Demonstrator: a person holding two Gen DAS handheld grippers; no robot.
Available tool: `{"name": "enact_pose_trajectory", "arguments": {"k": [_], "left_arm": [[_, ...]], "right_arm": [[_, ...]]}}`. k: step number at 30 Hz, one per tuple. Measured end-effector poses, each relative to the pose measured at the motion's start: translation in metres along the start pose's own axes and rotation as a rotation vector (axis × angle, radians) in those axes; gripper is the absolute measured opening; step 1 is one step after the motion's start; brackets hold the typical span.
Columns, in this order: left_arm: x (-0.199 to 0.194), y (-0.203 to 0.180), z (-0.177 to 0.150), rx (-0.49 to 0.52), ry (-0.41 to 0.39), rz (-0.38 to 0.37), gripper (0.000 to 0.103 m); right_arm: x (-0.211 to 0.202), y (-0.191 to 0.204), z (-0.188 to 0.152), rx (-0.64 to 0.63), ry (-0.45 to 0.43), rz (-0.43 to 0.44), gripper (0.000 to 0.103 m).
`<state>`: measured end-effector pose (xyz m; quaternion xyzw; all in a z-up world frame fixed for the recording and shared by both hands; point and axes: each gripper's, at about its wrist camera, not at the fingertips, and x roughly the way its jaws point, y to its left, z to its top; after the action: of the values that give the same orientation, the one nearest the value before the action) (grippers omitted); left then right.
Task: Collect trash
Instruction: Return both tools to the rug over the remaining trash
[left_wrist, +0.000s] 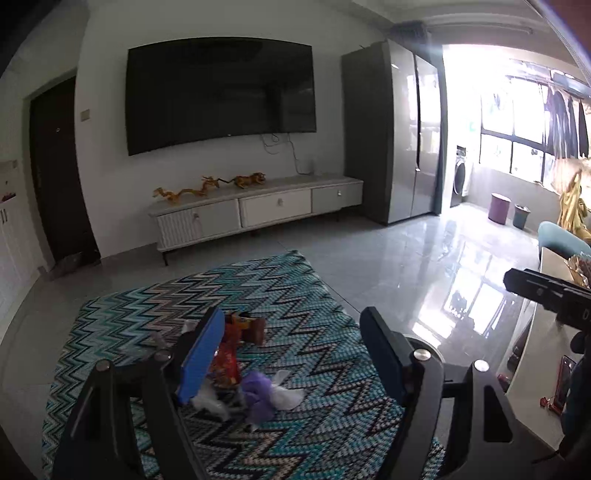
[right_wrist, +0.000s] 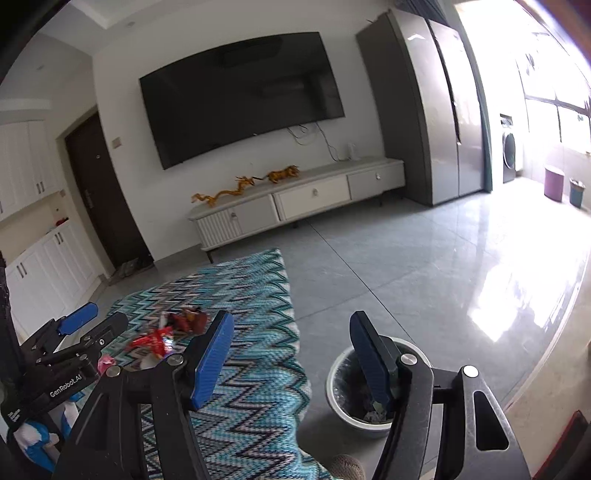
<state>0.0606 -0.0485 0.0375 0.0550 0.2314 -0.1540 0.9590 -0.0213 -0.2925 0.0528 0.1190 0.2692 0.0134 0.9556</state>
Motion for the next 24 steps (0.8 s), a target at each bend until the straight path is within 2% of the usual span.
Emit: {"name": "enact_pose_trajectory", "arguments": {"k": [10,16,24], "left_arm": [[-0.027,0.088,-0.029,-0.113,0.005,0.125,0.075],[-0.019,0.143,-0.054,-0.201,0.065,0.210,0.075],[0.011,0.205,-0.090,-0.276,0.160,0.290,0.075]], "right_arm": [[-0.012,0.031,0.000,-0.069,-0.023,0.045,0.063],[0.013,0.043,-0.007,-0.091,0.028,0.083,0.063],[0.075,0.061,-0.022,-0.108,0.160,0.164,0.063]]}}
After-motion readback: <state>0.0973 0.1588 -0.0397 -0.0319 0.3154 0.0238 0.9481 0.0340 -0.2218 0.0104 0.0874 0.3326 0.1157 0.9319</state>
